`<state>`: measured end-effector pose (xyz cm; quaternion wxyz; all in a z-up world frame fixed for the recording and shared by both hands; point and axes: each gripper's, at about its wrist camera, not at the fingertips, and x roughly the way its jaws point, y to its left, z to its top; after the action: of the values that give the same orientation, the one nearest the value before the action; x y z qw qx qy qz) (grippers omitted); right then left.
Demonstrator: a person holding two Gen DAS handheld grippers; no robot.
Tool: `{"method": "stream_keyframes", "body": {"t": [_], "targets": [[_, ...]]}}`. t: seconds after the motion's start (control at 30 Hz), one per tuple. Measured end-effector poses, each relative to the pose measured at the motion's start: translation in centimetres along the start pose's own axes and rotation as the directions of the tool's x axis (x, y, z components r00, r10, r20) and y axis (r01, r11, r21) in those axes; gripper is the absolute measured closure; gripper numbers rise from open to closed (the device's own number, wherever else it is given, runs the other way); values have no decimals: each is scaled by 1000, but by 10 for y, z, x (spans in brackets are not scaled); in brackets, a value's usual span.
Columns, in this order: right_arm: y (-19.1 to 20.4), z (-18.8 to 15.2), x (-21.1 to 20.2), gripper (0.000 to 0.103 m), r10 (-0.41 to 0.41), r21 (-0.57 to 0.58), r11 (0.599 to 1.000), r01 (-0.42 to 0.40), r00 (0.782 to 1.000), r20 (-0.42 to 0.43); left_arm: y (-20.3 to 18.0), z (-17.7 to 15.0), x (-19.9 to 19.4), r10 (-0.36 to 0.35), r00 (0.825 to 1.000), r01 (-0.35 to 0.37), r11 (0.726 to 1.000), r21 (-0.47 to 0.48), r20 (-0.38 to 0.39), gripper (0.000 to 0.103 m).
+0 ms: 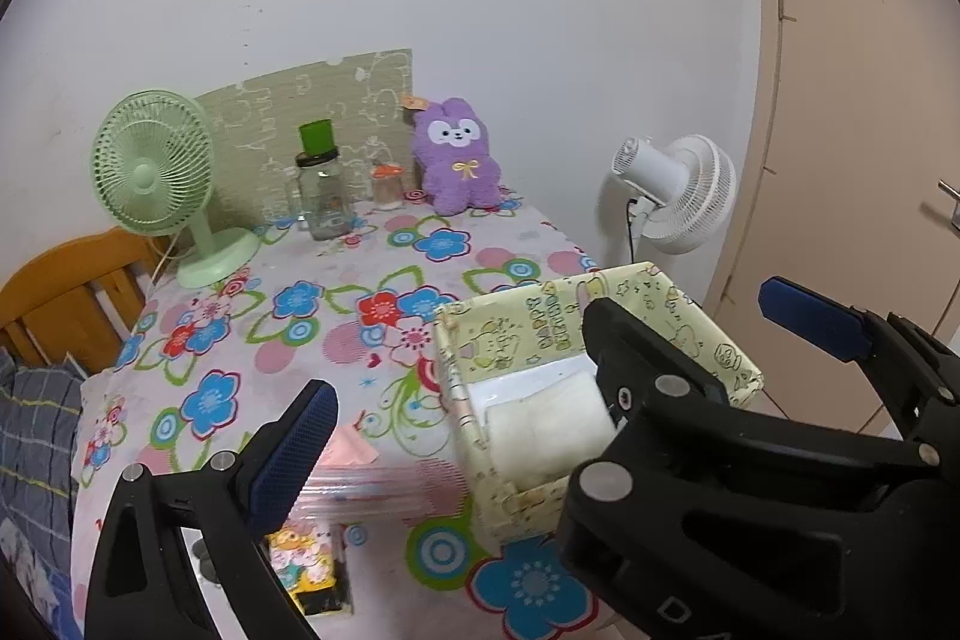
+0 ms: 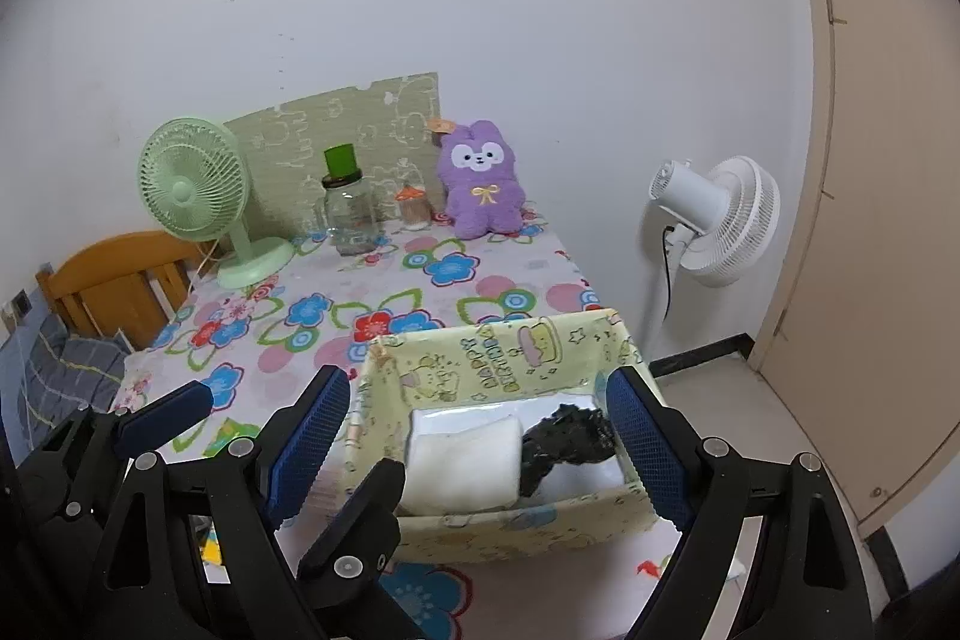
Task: Organize soft objects
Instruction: 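Withdraw both tools from the box back toward the remaining table items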
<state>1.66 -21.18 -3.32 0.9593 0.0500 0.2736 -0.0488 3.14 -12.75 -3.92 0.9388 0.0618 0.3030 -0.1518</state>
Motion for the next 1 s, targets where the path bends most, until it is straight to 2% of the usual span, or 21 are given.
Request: {"method": "stream_keyframes", "body": {"t": [0.73, 1.0], "targets": [[67, -34, -5, 13, 53, -72, 996, -54, 999, -12, 58, -45, -21, 68, 997, -66, 996, -56, 31, 0], [83, -47, 3, 11, 63, -90, 994, -65, 998, -22, 75, -61, -16, 77, 997, -76, 993, -86, 10, 0]]}}
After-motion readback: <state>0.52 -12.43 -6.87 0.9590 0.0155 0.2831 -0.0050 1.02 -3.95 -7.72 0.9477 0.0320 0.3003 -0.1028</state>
